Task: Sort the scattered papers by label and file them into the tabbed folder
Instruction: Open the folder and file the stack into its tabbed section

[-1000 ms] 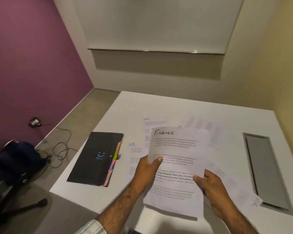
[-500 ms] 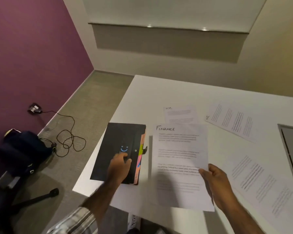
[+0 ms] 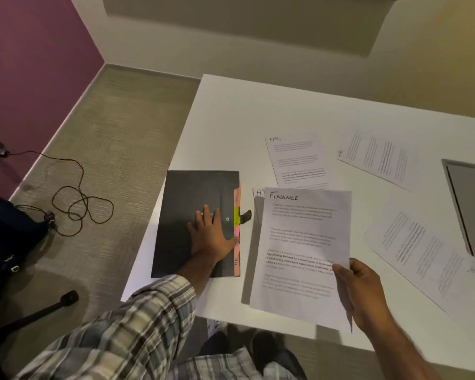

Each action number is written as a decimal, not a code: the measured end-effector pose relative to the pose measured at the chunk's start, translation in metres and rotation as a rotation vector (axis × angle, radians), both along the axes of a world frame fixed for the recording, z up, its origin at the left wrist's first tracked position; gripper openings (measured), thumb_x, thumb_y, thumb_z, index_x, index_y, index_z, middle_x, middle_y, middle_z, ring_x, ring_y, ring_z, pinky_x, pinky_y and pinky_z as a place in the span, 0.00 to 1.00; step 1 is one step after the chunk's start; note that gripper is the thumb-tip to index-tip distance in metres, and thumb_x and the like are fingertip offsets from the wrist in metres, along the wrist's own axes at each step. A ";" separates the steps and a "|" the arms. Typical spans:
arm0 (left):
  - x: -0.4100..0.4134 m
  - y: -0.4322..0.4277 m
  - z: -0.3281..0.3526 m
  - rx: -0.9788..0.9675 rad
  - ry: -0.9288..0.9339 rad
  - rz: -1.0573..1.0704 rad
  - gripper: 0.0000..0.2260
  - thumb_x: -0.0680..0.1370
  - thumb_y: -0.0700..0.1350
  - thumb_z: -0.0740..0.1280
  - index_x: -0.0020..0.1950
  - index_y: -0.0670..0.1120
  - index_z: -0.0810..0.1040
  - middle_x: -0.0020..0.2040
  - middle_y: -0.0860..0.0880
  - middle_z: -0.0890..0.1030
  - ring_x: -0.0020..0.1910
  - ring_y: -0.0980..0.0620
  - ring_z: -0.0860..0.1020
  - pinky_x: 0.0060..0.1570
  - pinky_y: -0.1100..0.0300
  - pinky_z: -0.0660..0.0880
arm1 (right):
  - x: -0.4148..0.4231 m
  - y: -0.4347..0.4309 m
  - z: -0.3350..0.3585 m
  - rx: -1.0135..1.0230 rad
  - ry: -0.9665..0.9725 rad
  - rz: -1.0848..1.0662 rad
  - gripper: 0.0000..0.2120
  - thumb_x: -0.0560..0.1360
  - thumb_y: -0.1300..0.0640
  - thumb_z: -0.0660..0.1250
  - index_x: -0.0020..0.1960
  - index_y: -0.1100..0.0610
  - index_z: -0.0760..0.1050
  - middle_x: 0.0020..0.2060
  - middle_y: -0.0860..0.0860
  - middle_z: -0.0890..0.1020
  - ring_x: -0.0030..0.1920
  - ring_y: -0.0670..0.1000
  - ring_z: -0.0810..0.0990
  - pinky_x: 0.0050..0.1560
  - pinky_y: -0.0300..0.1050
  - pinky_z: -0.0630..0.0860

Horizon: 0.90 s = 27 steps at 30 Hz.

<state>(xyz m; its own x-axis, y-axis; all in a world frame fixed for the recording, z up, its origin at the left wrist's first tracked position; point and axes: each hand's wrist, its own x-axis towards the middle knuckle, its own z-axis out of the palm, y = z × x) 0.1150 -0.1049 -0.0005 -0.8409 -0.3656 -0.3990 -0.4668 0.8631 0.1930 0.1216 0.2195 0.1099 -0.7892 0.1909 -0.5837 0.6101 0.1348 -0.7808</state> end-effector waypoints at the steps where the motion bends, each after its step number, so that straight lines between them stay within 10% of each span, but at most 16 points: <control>1: -0.002 0.001 -0.003 -0.003 -0.012 -0.006 0.48 0.73 0.71 0.65 0.83 0.50 0.49 0.83 0.42 0.46 0.82 0.37 0.47 0.76 0.34 0.52 | 0.001 -0.001 0.001 -0.003 -0.003 -0.012 0.07 0.79 0.66 0.66 0.55 0.64 0.81 0.51 0.60 0.87 0.50 0.61 0.86 0.56 0.56 0.81; 6: -0.013 0.005 -0.010 -0.031 0.022 0.008 0.47 0.74 0.71 0.63 0.83 0.47 0.49 0.83 0.40 0.47 0.81 0.36 0.48 0.76 0.33 0.53 | 0.004 -0.008 0.000 -0.049 -0.030 -0.062 0.08 0.79 0.67 0.65 0.56 0.67 0.80 0.52 0.61 0.86 0.52 0.63 0.85 0.60 0.59 0.79; 12: -0.030 0.009 -0.008 -0.039 -0.002 0.043 0.45 0.74 0.68 0.66 0.82 0.45 0.53 0.82 0.38 0.52 0.79 0.33 0.54 0.74 0.33 0.60 | 0.004 -0.013 0.001 -0.103 -0.023 -0.101 0.09 0.80 0.68 0.65 0.58 0.68 0.79 0.51 0.60 0.86 0.47 0.56 0.87 0.42 0.42 0.85; 27: -0.054 0.006 -0.002 0.049 -0.093 0.016 0.39 0.79 0.56 0.67 0.83 0.50 0.49 0.82 0.37 0.51 0.77 0.28 0.56 0.69 0.34 0.69 | 0.007 -0.018 -0.007 -0.147 -0.036 -0.150 0.09 0.79 0.69 0.65 0.58 0.68 0.79 0.53 0.61 0.86 0.55 0.63 0.85 0.62 0.58 0.79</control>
